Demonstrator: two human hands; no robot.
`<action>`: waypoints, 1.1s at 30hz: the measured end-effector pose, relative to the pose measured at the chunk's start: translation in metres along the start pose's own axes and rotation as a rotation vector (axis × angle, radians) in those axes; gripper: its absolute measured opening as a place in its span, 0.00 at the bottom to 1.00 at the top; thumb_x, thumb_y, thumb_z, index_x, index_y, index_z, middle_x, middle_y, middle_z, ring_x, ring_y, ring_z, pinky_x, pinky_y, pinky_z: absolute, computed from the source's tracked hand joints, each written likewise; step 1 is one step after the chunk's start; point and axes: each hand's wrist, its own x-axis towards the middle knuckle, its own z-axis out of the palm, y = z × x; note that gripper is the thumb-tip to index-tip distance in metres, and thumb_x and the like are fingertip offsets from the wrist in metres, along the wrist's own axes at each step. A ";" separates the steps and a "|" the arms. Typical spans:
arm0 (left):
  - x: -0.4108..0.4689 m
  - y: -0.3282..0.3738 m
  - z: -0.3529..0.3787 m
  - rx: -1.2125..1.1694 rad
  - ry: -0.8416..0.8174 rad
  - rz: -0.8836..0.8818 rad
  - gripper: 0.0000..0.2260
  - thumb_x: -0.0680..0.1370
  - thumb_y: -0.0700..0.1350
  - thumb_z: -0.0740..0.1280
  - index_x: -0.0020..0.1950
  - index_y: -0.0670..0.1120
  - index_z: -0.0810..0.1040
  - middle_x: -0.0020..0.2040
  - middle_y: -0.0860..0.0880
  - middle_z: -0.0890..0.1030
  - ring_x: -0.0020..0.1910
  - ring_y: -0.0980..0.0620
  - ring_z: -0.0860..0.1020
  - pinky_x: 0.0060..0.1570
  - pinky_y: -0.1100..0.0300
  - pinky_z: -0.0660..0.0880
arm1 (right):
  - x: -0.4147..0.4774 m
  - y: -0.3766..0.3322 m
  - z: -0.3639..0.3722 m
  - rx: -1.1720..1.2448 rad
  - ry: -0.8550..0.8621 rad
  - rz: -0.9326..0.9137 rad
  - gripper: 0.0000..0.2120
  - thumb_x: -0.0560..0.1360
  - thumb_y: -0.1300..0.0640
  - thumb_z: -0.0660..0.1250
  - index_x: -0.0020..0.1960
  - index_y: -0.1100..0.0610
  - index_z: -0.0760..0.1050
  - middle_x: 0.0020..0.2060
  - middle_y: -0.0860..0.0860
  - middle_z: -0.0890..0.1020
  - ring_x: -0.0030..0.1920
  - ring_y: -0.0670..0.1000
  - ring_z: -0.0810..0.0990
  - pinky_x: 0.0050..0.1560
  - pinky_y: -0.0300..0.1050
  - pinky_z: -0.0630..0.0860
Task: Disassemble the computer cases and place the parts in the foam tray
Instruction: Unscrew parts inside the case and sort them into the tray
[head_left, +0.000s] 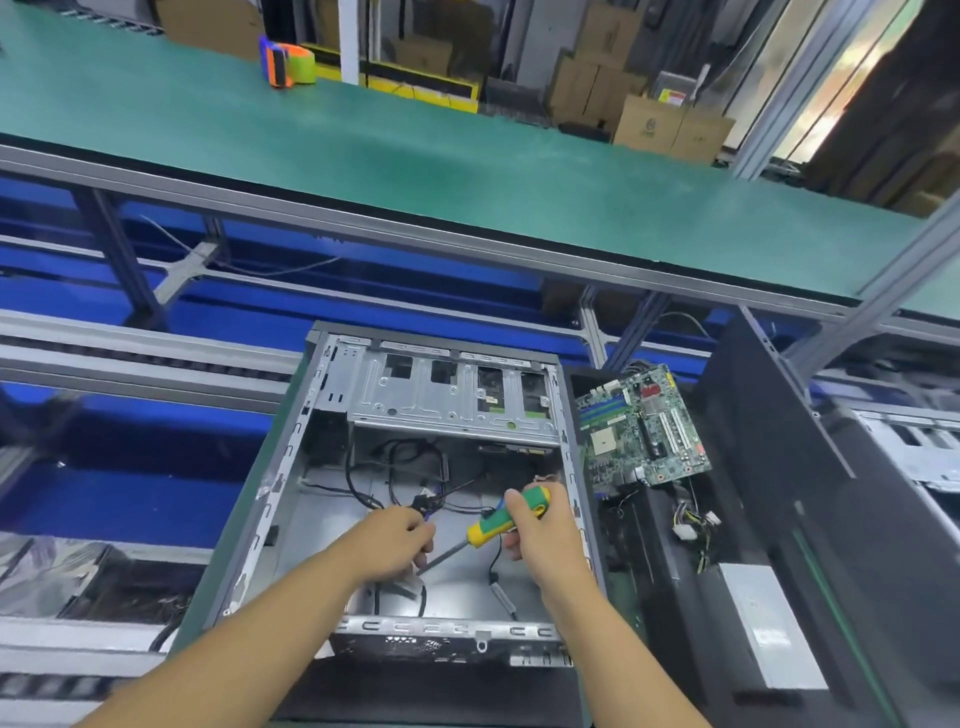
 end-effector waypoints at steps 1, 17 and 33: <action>-0.002 -0.001 0.001 0.011 -0.008 0.009 0.13 0.82 0.50 0.60 0.42 0.49 0.80 0.37 0.53 0.85 0.32 0.57 0.81 0.41 0.58 0.78 | -0.004 0.003 -0.001 0.010 0.014 0.000 0.06 0.82 0.54 0.65 0.54 0.54 0.68 0.44 0.59 0.81 0.27 0.46 0.78 0.29 0.41 0.77; 0.008 0.103 -0.050 0.146 0.320 0.515 0.05 0.82 0.48 0.64 0.55 0.55 0.79 0.48 0.59 0.81 0.45 0.60 0.78 0.45 0.62 0.74 | 0.034 -0.077 -0.019 0.107 0.156 -0.417 0.08 0.80 0.49 0.67 0.52 0.51 0.70 0.39 0.51 0.79 0.31 0.46 0.78 0.34 0.41 0.77; 0.100 0.101 -0.058 0.323 0.400 0.505 0.10 0.78 0.53 0.69 0.59 0.59 0.81 0.65 0.64 0.76 0.67 0.57 0.70 0.71 0.46 0.64 | 0.107 -0.117 -0.013 -0.108 0.150 -0.587 0.08 0.81 0.48 0.65 0.51 0.51 0.67 0.37 0.36 0.78 0.37 0.37 0.77 0.36 0.28 0.70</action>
